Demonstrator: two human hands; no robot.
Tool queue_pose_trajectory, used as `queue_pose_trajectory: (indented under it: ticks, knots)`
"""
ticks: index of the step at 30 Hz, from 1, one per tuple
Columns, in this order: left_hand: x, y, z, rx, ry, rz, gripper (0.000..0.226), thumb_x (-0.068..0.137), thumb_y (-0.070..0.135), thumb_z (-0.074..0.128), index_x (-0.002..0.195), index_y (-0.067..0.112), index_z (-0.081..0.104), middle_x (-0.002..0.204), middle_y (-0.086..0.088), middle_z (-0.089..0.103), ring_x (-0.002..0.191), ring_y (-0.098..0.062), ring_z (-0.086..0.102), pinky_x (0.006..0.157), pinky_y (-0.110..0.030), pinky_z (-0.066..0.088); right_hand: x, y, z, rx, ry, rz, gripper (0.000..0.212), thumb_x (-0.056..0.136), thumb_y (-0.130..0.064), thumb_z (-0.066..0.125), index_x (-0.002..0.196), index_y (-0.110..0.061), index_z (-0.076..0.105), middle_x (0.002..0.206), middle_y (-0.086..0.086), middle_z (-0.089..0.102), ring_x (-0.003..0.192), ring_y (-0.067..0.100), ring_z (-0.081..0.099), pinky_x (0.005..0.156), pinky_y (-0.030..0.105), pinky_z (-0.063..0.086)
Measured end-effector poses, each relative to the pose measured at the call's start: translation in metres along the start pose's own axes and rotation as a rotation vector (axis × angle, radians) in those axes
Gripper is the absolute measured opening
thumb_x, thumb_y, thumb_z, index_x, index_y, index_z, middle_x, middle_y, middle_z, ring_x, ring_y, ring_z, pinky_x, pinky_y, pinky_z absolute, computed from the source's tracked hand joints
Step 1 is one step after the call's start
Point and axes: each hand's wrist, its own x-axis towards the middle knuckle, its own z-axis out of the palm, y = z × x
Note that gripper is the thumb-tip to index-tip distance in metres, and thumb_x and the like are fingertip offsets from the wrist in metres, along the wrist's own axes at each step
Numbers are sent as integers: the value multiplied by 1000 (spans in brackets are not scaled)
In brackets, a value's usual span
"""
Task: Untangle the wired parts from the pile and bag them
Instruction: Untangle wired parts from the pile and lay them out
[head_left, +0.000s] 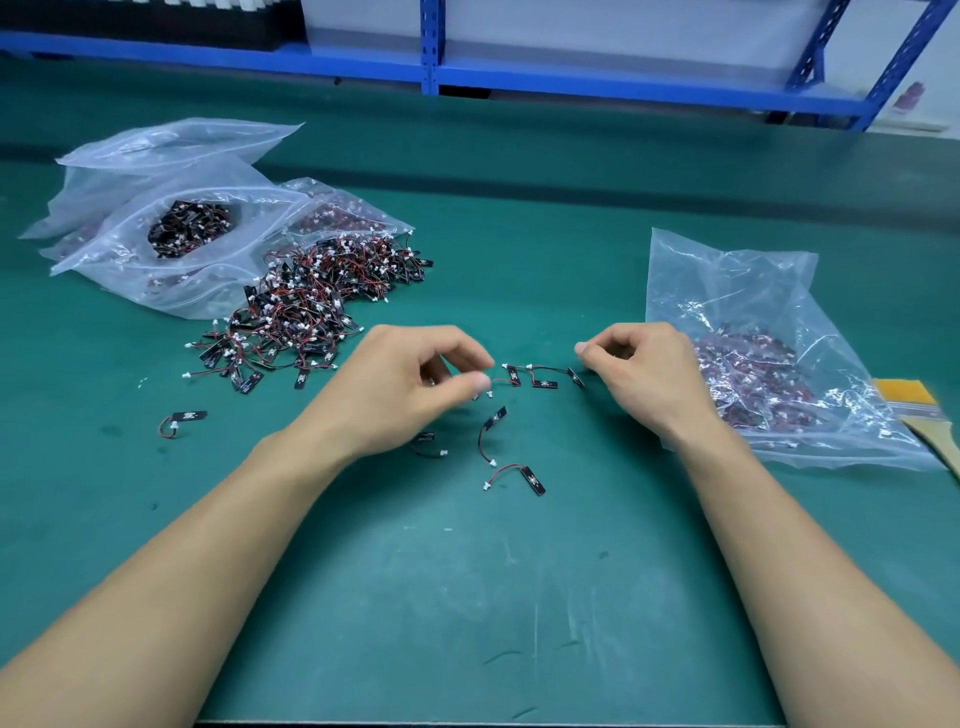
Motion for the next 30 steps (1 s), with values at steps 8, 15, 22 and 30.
queue_pose_trajectory:
  ticks: [8,15,22,30]
  knots:
    - [8,-48,-36,640,126,-378,35,90,17,59,124,24,65,125,-5,60,115,-31,55,94,-47,49,0,0,0,-10,1,-5,24,86,-37,69,65,-25,70,61,-23,65,56,-1,54,57,23,39]
    - [10,-55,-39,670,133,-385,20,90,12,68,103,26,75,102,-1,72,99,-31,64,83,-40,52,-2,-1,0,14,-10,-5,24,87,-35,69,65,-24,70,60,-20,64,54,0,52,57,23,39]
    - [10,-57,-43,583,253,-312,20,88,5,66,95,23,69,84,5,69,85,-26,62,72,-36,46,-1,-1,-1,18,-12,-5,24,88,-34,69,66,-23,70,57,-21,63,52,0,51,56,23,38]
    - [13,-55,-43,343,458,-71,17,93,5,61,102,17,67,94,3,60,81,-18,55,81,-35,46,-1,0,-1,24,-5,-10,24,87,-35,69,65,-24,70,59,-20,64,52,1,51,56,23,38]
